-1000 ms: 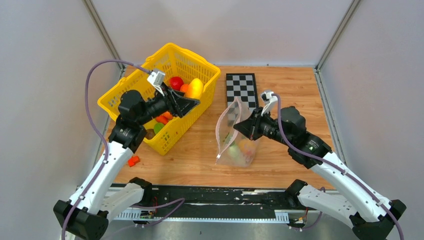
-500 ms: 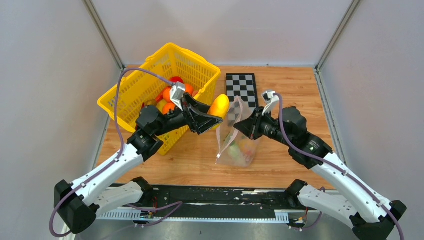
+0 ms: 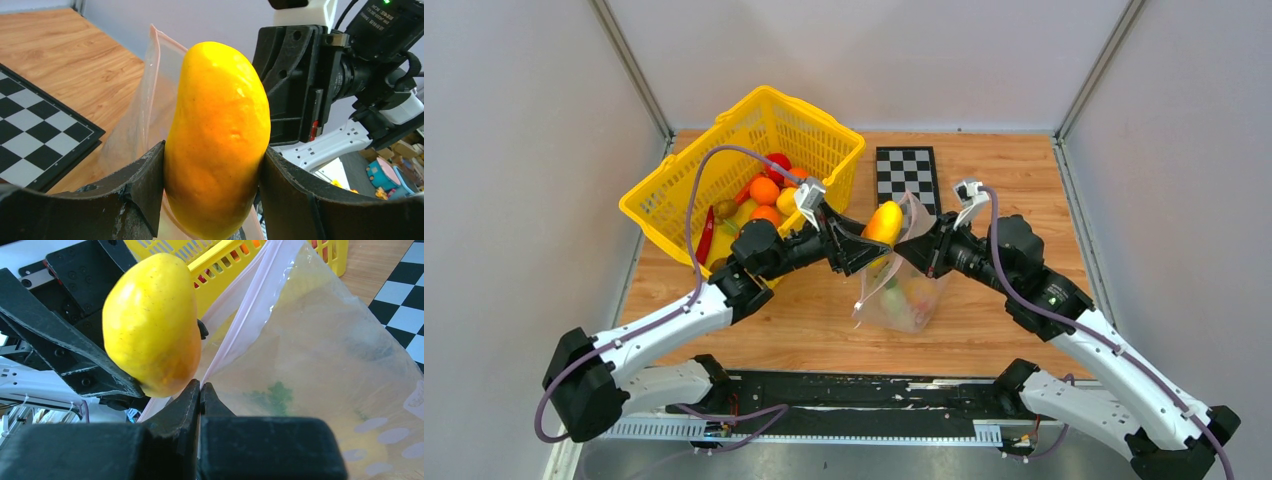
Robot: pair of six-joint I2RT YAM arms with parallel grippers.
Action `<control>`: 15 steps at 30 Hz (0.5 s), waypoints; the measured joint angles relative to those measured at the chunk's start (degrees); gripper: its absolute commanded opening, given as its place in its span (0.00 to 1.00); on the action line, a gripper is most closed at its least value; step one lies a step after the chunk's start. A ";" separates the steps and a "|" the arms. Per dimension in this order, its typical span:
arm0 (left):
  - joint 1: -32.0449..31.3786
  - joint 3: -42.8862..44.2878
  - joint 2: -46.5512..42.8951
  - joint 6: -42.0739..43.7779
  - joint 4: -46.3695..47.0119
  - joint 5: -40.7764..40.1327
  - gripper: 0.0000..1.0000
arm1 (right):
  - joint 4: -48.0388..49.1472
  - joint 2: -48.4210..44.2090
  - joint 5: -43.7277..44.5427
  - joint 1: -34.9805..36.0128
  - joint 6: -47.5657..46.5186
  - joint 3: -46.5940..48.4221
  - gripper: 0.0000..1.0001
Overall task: Place the food in the zip-top bag and seal the zipper
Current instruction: Place the fake fruit in the zipper food storage bag.
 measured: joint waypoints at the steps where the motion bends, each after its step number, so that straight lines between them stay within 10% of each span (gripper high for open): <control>1: -0.20 0.00 0.09 0.26 -0.09 -0.33 0.54 | -0.02 -0.13 0.13 0.00 -0.02 0.00 0.00; 15: -2.05 2.23 2.82 4.57 -10.10 -9.09 0.63 | -0.02 -1.11 0.48 0.00 -0.02 0.00 0.00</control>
